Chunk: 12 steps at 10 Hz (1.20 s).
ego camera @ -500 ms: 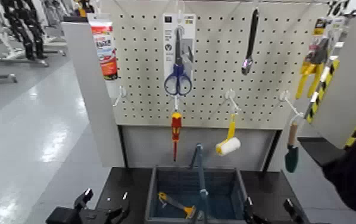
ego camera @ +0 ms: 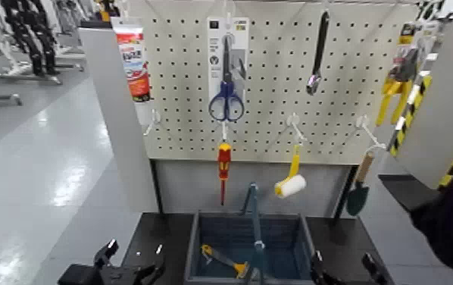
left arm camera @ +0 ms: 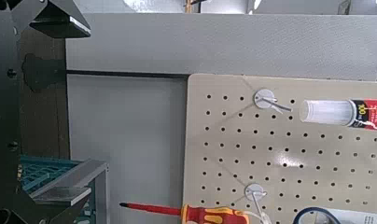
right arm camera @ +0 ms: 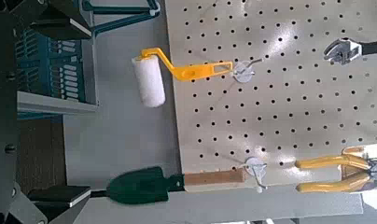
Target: Put the tool with the wooden handle into the crate.
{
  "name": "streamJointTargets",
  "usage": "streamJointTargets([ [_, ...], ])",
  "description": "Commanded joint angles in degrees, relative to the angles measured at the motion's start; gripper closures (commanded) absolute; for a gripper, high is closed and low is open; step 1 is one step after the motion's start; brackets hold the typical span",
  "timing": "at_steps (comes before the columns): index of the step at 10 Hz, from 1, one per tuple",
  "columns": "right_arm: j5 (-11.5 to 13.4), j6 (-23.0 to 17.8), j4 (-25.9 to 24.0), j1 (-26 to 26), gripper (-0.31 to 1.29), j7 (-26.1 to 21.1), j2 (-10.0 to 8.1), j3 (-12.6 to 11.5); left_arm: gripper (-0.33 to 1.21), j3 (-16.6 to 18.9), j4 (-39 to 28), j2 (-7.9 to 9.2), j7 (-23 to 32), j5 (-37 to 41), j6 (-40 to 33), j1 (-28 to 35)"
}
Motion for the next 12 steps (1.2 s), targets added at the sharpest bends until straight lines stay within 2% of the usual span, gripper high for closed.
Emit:
streamJointTargets([
  [1,-1.18,0.1,-0.43,-0.12,0.13,2.29,0.21,-2.05,0.11,-0.02,0.21,0.0,-0.18,0.28,0.01,-0.11],
  [2,-1.18,1.42,-1.31,-0.2,0.13,5.02,0.82,-4.51,0.11,-0.02,0.3,0.0,-0.18,0.28,0.01,-0.11],
  [4,-0.83,4.41,-3.15,-0.73,0.13,8.62,0.91,-7.85,0.11,-0.2,0.39,0.0,-0.18,0.37,0.01,-0.29],
  [7,-0.21,11.35,-5.35,-3.54,0.13,18.29,0.65,-15.32,0.11,-0.2,0.65,0.09,-0.62,0.37,0.18,-0.64],
  [10,0.32,17.15,-7.46,-5.74,0.12,22.77,-1.46,-19.37,0.11,-0.28,1.0,0.0,-0.97,0.37,0.18,-0.99],
  [12,0.4,21.72,-7.72,-8.11,0.12,26.64,-3.48,-20.86,0.11,-0.37,1.18,0.0,-1.06,0.46,0.18,-1.17],
])
